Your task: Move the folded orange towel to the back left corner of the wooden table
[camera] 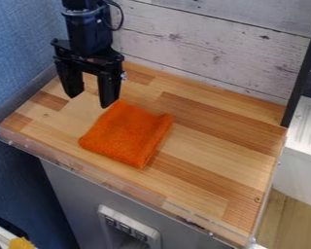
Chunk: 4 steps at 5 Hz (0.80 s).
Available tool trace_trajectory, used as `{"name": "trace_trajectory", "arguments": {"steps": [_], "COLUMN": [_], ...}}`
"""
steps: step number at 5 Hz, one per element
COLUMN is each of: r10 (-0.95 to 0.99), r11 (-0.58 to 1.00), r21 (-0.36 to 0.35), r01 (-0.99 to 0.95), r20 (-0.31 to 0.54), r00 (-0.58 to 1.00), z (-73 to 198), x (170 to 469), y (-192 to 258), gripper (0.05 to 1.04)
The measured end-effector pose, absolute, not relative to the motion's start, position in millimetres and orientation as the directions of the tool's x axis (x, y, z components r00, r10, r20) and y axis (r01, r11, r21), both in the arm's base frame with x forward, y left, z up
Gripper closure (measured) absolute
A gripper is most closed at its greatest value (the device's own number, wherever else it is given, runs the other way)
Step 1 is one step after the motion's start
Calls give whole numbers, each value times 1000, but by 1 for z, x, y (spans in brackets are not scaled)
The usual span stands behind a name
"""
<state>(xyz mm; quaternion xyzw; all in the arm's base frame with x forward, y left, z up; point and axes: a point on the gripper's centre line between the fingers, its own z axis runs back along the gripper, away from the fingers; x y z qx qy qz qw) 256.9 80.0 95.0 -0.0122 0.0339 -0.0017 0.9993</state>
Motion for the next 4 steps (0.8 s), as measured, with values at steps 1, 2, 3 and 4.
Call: {"name": "trace_trajectory", "arguments": {"steps": [1, 2, 3, 4], "r10": [34, 95, 159, 222], "r11": [999, 995, 987, 975], "r21": [-23, -10, -1, 7], "r01": [-35, -96, -159, -222], "r20": [-54, -29, -11, 6], "r00": [998, 995, 987, 975], "z": [93, 91, 90, 89], "x": [261, 266, 271, 275], "y": [77, 77, 71, 65], "gripper": [85, 85, 85, 85]}}
